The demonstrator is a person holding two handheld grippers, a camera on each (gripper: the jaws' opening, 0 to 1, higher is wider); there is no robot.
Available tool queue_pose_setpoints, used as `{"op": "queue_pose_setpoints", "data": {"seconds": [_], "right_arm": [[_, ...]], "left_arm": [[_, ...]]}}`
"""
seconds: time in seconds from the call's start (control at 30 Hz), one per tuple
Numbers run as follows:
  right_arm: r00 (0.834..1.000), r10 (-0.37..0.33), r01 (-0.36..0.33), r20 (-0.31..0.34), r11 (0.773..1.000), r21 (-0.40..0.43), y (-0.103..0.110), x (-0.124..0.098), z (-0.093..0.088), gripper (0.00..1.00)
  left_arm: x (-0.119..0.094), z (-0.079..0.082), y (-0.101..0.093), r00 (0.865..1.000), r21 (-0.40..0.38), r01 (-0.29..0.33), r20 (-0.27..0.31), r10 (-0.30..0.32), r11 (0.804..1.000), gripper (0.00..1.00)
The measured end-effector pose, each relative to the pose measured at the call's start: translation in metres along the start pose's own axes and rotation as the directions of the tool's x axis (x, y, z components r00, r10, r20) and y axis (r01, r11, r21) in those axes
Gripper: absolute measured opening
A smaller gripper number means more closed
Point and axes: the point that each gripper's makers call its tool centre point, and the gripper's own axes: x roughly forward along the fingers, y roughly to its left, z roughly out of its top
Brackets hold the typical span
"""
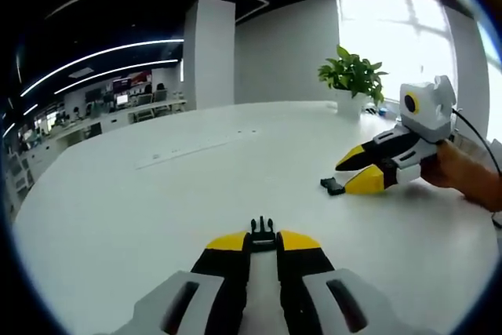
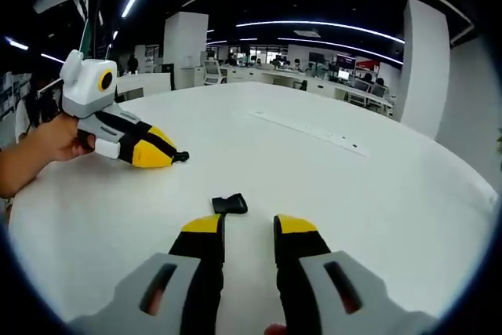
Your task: Snap the two parts of the plastic buckle together until the buckle closes and remains connected.
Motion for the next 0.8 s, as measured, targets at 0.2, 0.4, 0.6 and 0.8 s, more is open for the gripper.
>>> {"op": "queue_pose_setpoints", "data": {"seconds": [0.2, 0.4, 0.6, 0.8], "right_arm": [[1.000, -0.008, 0.008, 0.007, 1.000, -0.011, 0.007, 0.001, 0.002, 0.26], [1.000, 0.015, -0.015, 0.019, 1.000, -0.010, 0.013, 0.005, 0.004, 0.26], [0.999, 0.048, -0.047, 0.024, 0.999, -0.020, 0.018, 0.004, 0.005, 0.26], [0.995, 0.093, -0.093, 0.021, 0.996, -0.002, 0.023, 0.006, 0.005, 0.25]], "left_arm": [[0.000, 0.000, -0.001, 1.000, 0.005, 0.012, 0.004, -0.012, 1.000, 0.12], [0.001, 0.000, -0.002, 1.000, 0.005, 0.022, 0.009, -0.022, 1.000, 0.12], [0.001, 0.000, -0.002, 1.000, 0.008, 0.027, 0.013, -0.027, 1.000, 0.12], [0.001, -0.002, -0.003, 0.999, 0.006, 0.031, 0.016, -0.032, 0.999, 0.12]]}}
